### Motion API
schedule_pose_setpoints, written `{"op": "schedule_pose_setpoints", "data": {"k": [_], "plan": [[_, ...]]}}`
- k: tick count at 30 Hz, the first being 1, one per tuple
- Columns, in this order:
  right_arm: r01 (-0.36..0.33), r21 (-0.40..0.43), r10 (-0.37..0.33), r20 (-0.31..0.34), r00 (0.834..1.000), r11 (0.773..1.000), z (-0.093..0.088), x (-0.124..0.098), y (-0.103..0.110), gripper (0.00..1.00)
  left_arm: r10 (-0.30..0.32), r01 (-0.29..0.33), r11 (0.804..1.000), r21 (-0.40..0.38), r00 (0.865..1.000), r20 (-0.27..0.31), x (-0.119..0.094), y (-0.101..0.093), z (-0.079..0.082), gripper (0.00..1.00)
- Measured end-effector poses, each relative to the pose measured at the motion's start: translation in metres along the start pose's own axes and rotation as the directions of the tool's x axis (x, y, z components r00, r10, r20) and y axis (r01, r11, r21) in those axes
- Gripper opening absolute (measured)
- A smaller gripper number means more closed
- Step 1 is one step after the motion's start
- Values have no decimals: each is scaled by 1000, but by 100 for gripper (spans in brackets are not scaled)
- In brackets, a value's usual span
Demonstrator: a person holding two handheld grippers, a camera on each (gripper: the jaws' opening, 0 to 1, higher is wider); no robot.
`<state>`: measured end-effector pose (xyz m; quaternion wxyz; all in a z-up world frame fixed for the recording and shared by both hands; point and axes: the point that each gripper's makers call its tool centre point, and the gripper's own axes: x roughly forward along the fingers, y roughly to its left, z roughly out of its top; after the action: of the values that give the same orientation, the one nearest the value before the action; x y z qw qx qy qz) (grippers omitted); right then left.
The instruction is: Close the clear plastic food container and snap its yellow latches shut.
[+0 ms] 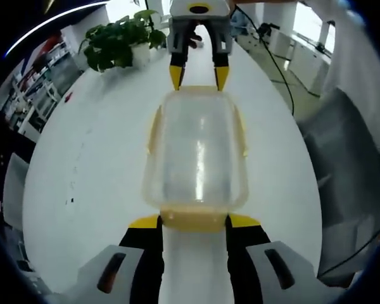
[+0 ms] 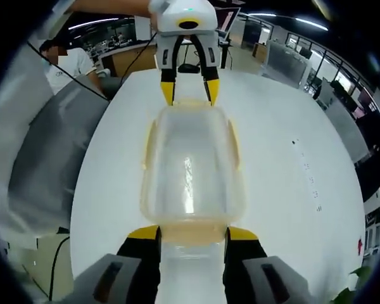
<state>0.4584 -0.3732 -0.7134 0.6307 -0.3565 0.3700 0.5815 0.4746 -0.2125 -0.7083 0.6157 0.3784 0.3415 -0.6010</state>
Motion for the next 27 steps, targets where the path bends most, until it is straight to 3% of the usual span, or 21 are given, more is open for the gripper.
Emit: {"op": "schedule_pose_setpoints", "data": {"k": [10,21,27], "plan": [[7,-10,-7,-33,999,1000,-28,-3,-3,37,-5,5,1000,-2,1000,11,22,1,17,37],[0,-14,-1,-46,999,1000,-35,4,-2,37,-12,12,1000,1,1000,-13,36,2,10,37],[8,-7,-9,-46,999,1000,-43,3,-5,37,-13,13,1000,3,1000,-10,39,6,15,37]]}}
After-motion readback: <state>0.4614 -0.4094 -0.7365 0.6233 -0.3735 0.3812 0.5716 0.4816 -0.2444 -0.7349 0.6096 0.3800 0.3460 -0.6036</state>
